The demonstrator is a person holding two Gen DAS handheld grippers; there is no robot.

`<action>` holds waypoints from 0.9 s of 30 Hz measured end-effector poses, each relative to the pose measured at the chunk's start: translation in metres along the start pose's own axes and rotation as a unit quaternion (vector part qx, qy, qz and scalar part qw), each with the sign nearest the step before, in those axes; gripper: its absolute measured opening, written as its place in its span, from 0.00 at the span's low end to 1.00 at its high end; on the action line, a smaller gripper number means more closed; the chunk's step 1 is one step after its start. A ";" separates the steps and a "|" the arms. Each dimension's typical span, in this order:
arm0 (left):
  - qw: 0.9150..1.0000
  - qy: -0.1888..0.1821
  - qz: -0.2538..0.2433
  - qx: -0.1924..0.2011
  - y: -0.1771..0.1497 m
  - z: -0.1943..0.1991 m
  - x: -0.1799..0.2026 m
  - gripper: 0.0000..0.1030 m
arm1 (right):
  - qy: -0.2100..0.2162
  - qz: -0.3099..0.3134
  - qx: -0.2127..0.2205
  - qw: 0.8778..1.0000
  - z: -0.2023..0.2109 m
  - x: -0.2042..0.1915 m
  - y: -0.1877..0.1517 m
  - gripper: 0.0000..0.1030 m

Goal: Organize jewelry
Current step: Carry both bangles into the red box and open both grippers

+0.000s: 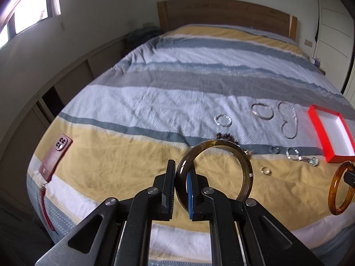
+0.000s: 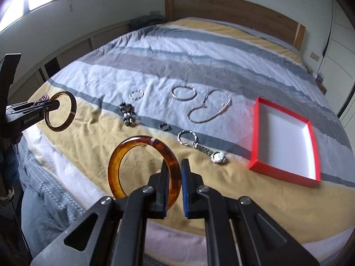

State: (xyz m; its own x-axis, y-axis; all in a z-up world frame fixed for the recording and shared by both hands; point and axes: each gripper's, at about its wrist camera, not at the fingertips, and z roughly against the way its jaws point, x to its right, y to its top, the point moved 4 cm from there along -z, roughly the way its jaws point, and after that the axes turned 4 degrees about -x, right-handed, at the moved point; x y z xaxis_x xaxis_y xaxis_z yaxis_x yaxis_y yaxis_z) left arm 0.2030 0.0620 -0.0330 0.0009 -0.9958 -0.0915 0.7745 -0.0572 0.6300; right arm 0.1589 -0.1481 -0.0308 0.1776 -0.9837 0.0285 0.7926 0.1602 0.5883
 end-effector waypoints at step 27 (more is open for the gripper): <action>0.986 -0.124 -0.090 0.057 0.032 0.104 0.181 0.09 | -0.083 -0.144 0.117 0.979 0.137 0.170 -0.029 0.09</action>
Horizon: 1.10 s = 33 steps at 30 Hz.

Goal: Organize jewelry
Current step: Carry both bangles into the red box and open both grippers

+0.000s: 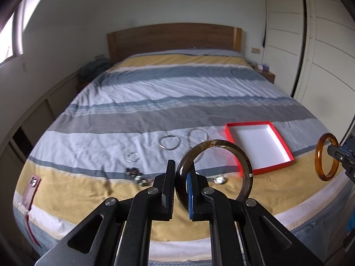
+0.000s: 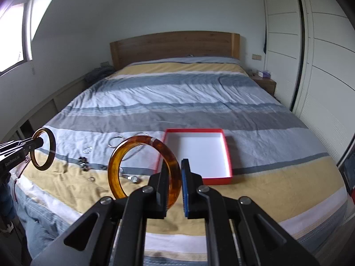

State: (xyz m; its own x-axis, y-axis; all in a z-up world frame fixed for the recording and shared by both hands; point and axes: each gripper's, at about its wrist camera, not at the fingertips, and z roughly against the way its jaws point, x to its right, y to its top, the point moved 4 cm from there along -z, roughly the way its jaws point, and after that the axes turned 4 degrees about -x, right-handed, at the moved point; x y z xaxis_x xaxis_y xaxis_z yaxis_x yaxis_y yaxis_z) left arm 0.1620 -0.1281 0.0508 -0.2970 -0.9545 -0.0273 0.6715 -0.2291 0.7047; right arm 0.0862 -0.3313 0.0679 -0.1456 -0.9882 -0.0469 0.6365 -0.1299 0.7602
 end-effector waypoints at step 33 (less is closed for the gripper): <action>0.975 -0.028 -0.145 -0.168 0.004 -0.304 0.193 0.09 | -0.035 0.079 -0.237 0.968 -0.267 0.100 -0.034 0.09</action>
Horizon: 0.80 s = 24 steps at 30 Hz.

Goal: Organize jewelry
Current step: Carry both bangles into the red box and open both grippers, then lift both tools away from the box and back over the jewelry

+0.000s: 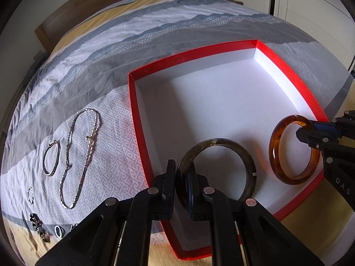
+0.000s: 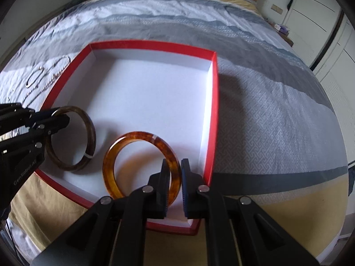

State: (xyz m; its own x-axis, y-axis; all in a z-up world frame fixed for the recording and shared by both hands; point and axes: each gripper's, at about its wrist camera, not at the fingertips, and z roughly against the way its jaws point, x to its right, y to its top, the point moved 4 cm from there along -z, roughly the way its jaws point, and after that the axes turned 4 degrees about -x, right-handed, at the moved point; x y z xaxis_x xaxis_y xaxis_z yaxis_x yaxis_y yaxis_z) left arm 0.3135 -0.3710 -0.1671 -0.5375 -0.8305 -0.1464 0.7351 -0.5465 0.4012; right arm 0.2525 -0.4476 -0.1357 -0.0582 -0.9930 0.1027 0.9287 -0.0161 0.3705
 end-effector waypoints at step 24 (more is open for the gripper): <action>0.997 -0.047 0.058 0.031 0.016 0.051 -0.027 0.36 | -0.028 0.002 0.033 0.999 0.063 -0.004 0.000 0.35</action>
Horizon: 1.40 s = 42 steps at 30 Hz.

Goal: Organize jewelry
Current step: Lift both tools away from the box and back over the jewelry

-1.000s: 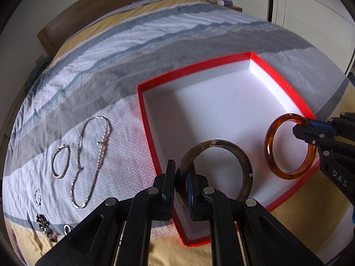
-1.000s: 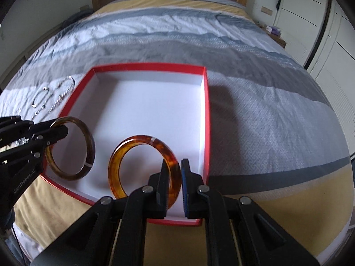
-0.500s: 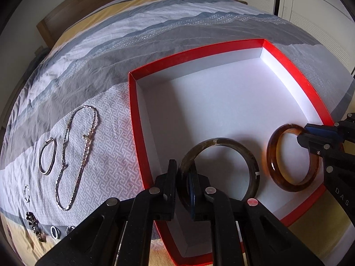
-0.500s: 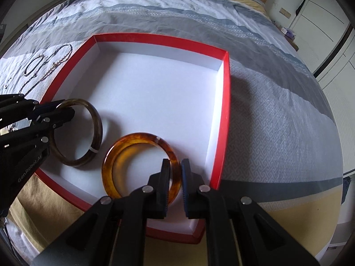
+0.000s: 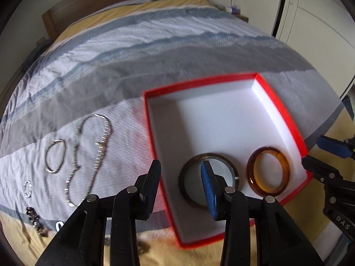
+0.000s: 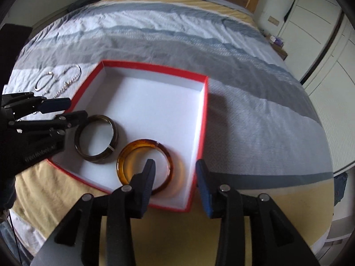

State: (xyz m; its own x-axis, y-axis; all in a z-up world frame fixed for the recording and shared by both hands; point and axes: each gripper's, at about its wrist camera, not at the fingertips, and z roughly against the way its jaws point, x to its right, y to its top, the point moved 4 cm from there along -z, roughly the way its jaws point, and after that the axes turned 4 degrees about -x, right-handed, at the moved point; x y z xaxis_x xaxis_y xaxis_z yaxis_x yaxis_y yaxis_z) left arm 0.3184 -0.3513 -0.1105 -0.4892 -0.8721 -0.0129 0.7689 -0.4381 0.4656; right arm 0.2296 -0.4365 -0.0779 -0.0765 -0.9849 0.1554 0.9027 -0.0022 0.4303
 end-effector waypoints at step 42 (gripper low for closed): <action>0.935 0.165 0.075 0.306 -0.219 0.463 -0.143 0.73 | 0.105 0.052 0.303 0.946 0.397 -0.157 -0.111 0.35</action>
State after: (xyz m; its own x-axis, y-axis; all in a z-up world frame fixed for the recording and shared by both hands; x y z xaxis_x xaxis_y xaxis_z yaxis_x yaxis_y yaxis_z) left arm 0.0298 -0.0299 0.1991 -0.1633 -0.9776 -0.1327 0.3897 -0.1875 0.9017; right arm -0.0271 -0.2129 0.2030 0.1434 -0.9870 0.0725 0.4866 0.1341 0.8632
